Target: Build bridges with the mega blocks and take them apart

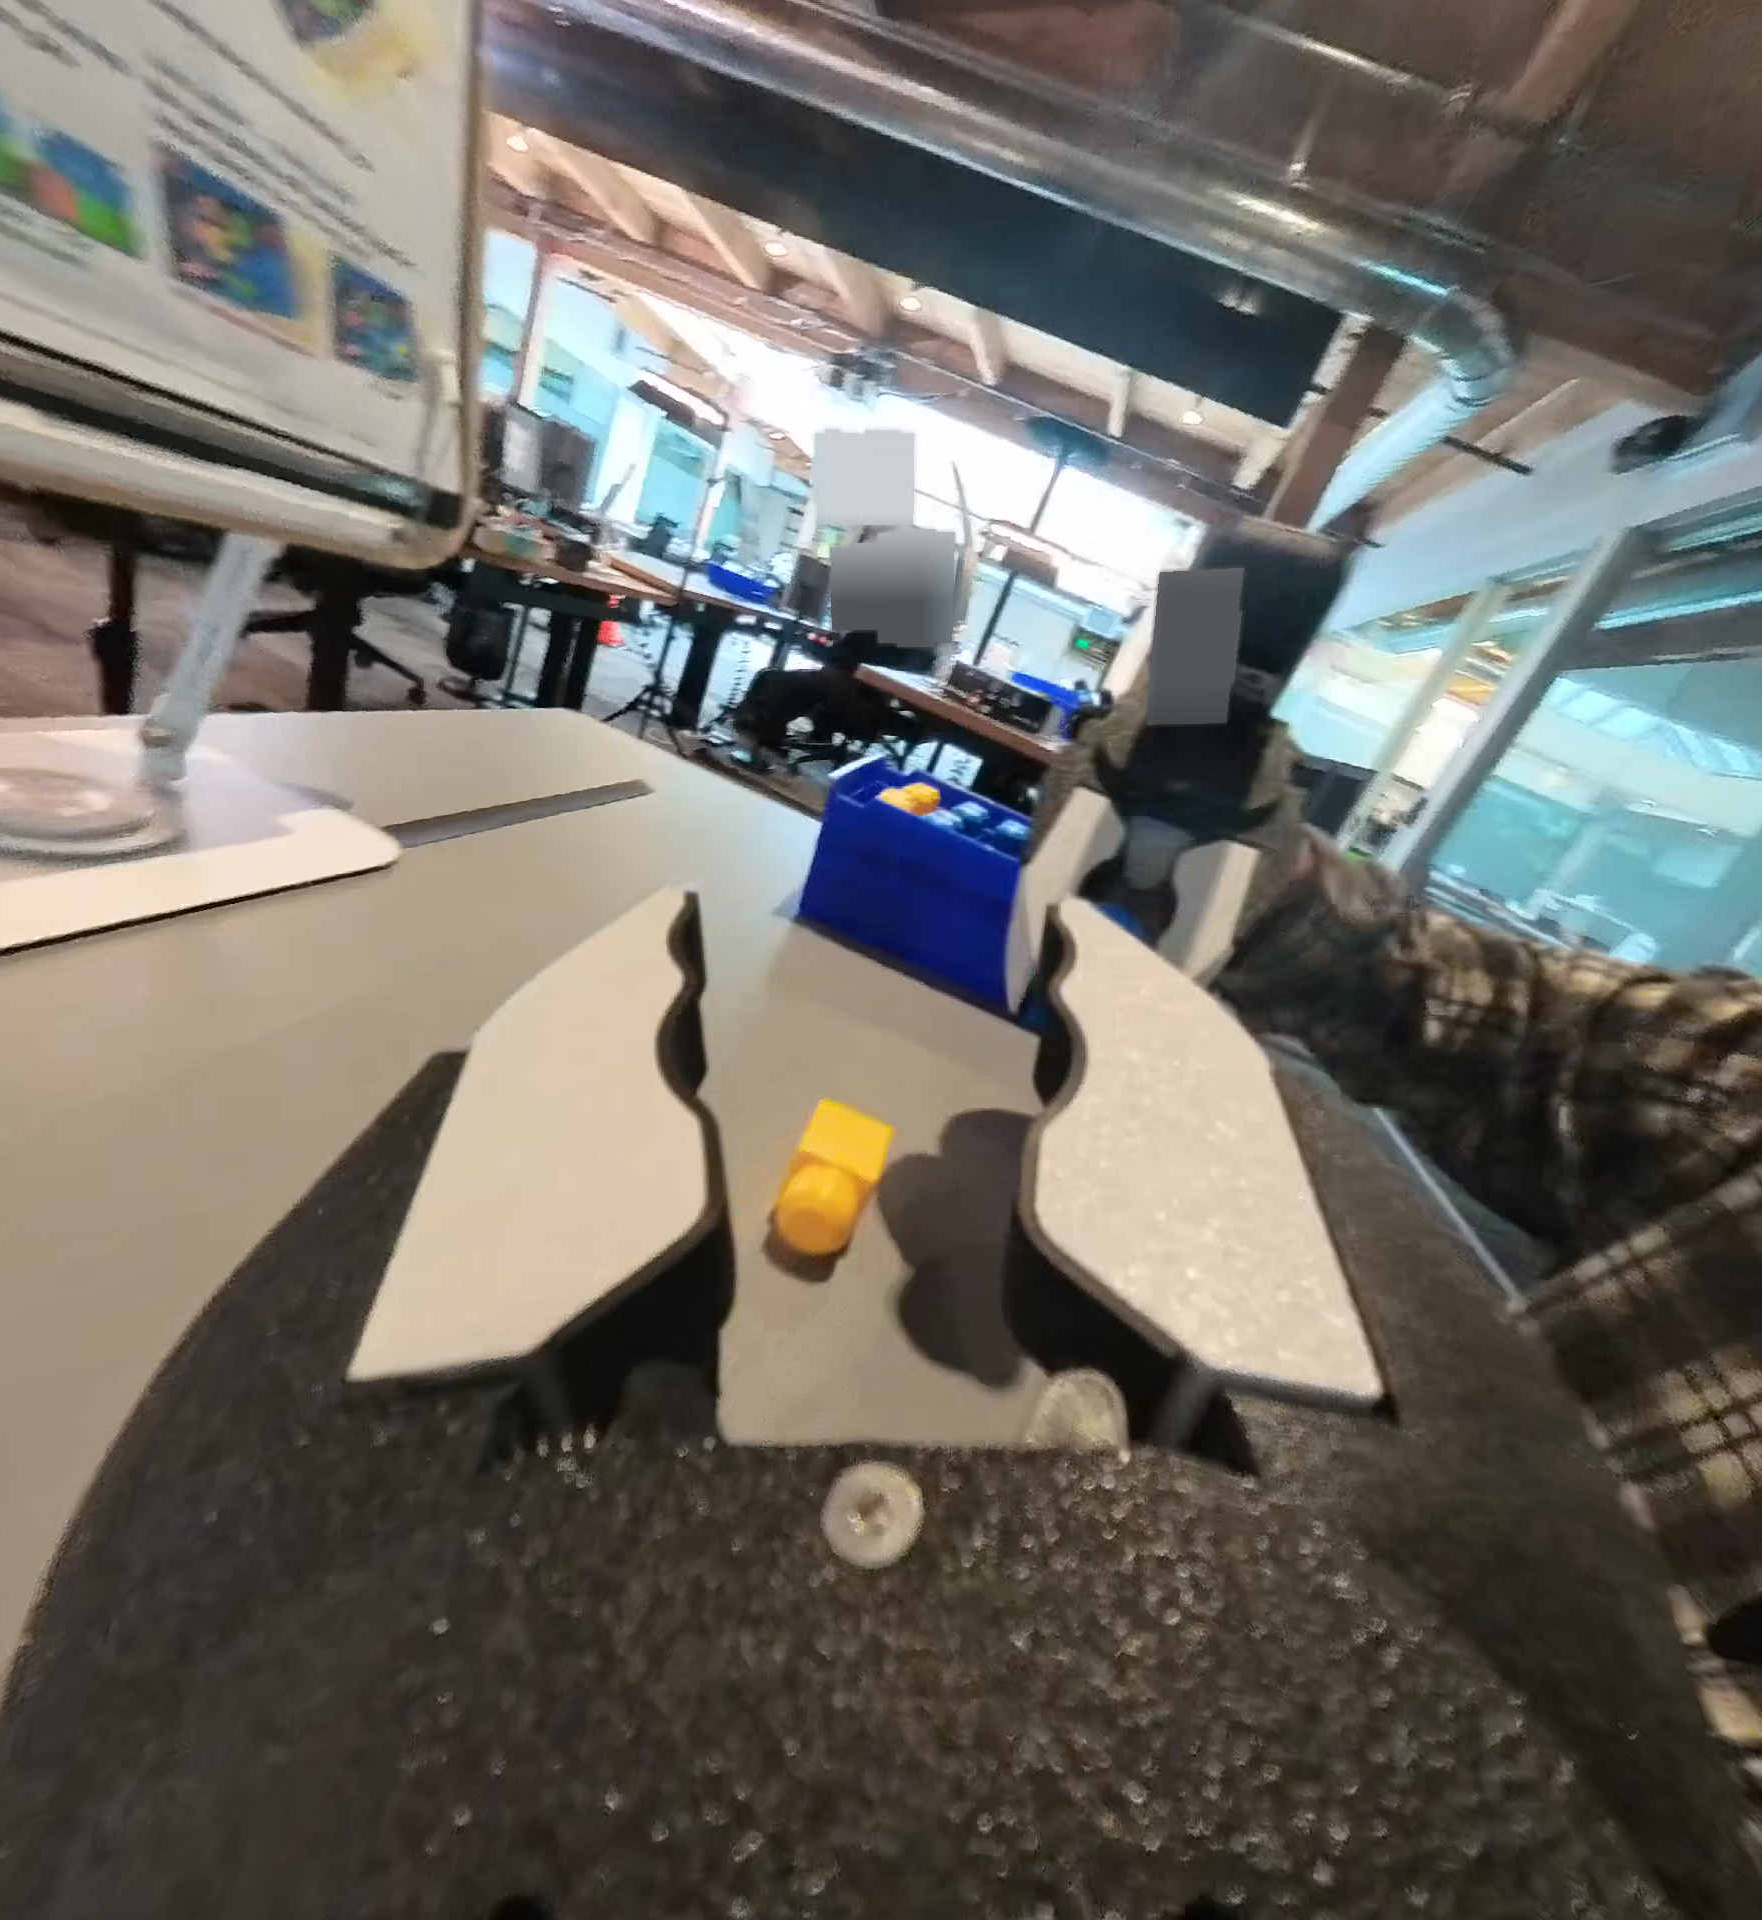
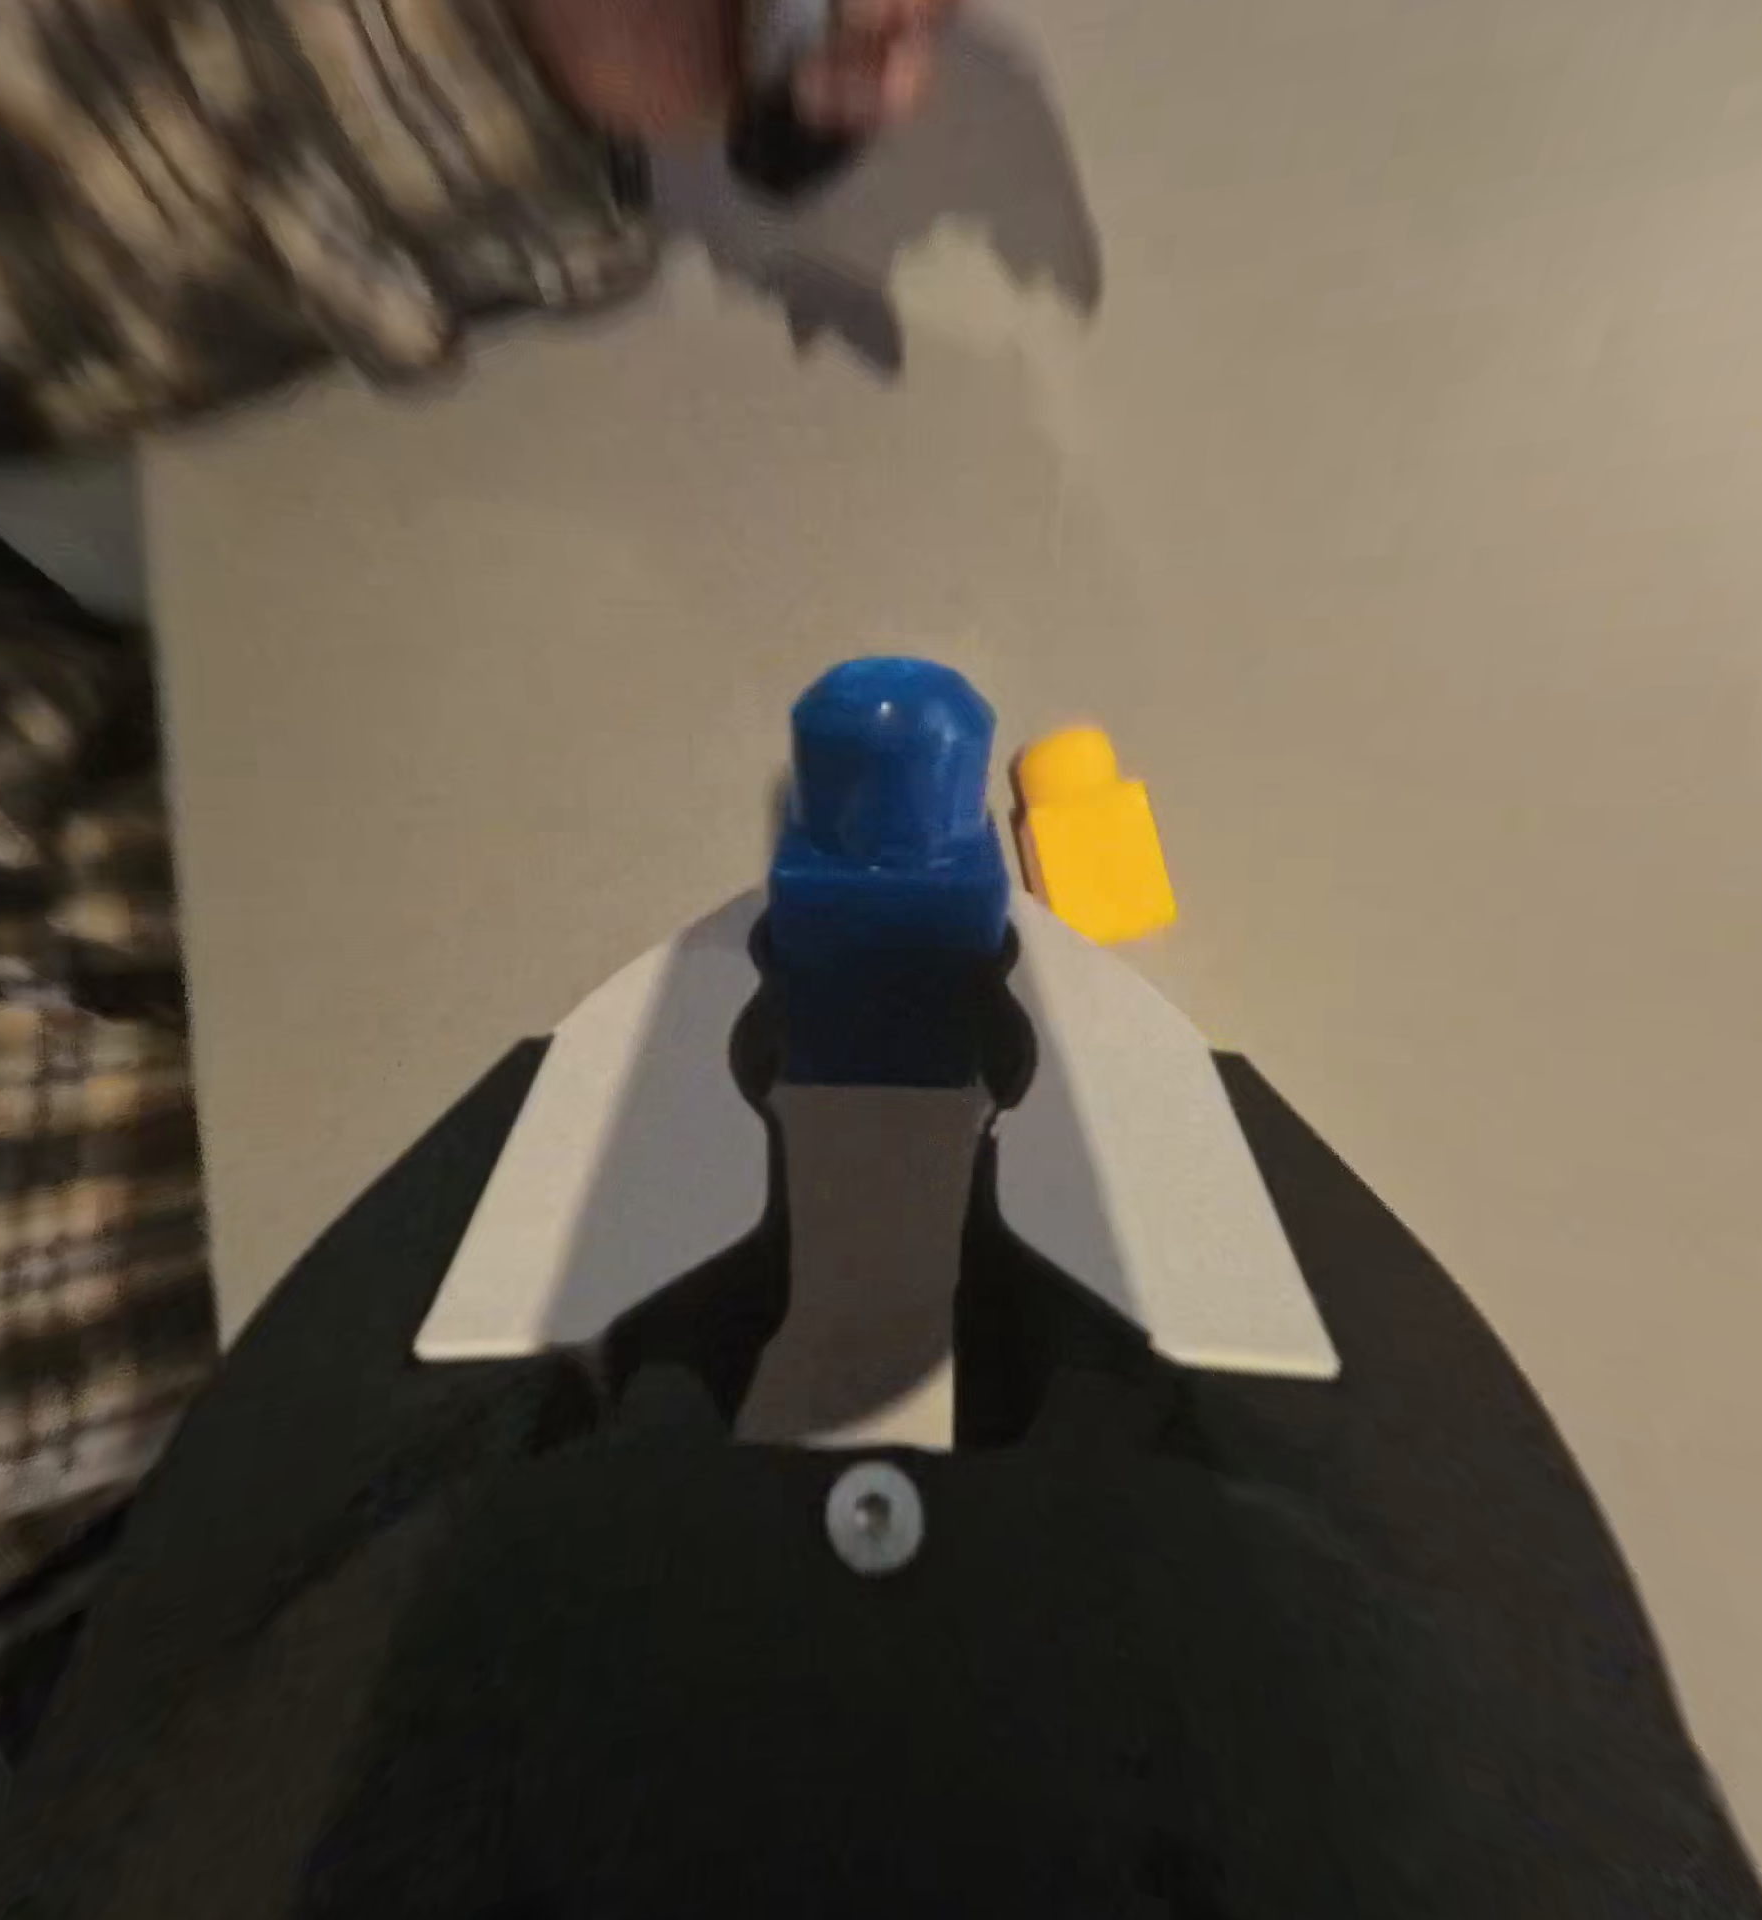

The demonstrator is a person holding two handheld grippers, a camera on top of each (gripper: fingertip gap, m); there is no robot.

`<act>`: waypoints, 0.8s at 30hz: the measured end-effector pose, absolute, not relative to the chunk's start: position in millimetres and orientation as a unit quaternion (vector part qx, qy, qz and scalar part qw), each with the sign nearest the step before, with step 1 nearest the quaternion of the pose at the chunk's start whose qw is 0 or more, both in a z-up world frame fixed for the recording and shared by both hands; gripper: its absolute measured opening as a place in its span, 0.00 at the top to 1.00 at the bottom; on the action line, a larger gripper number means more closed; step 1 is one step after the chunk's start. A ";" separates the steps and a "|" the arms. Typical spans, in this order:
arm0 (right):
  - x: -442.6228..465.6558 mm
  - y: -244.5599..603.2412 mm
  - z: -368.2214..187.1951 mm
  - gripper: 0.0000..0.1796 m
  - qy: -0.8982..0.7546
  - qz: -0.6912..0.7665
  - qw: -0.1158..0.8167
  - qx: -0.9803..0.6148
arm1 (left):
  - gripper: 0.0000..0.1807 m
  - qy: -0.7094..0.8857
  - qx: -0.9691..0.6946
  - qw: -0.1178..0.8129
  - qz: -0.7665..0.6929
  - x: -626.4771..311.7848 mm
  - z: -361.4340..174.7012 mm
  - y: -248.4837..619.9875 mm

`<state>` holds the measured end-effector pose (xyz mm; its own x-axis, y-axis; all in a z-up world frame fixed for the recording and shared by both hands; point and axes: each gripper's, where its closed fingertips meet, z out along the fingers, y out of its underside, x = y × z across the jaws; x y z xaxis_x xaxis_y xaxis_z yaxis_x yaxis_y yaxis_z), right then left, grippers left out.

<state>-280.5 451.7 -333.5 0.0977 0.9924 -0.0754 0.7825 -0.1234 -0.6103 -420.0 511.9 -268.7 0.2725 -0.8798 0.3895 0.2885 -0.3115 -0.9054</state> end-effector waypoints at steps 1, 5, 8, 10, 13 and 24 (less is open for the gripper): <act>-275.5 451.0 -340.4 0.80 -0.646 0.203 0.195 -0.710 | 0.66 0.236 -0.597 0.529 -0.554 -424.8 -270.3 514.6; -273.4 445.8 -370.2 0.80 -0.693 0.109 0.125 -0.702 | 0.68 0.203 -0.596 0.521 -0.576 -434.0 -272.3 520.3; -278.8 444.1 -389.7 0.80 -0.724 0.067 0.094 -0.680 | 0.70 0.217 -0.608 0.529 -0.551 -434.3 -275.3 520.9; -279.2 447.9 -401.7 0.80 -0.739 0.039 0.077 -0.668 | 0.71 0.224 -0.612 0.530 -0.543 -432.8 -275.0 519.8; -278.8 452.6 -415.8 0.80 -0.746 0.023 0.052 -0.663 | 0.71 0.224 -0.610 0.525 -0.549 -431.3 -274.3 518.9; -280.7 460.4 -435.1 0.80 -0.762 -0.006 0.027 -0.647 | 0.72 0.223 -0.620 0.517 -0.547 -429.5 -279.1 520.8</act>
<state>-280.7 460.4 -435.1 -0.1623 0.9855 0.0487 0.9862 0.1637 -0.0253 -429.5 520.8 -279.1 0.3022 -0.8419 0.4471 0.2886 -0.3662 -0.8846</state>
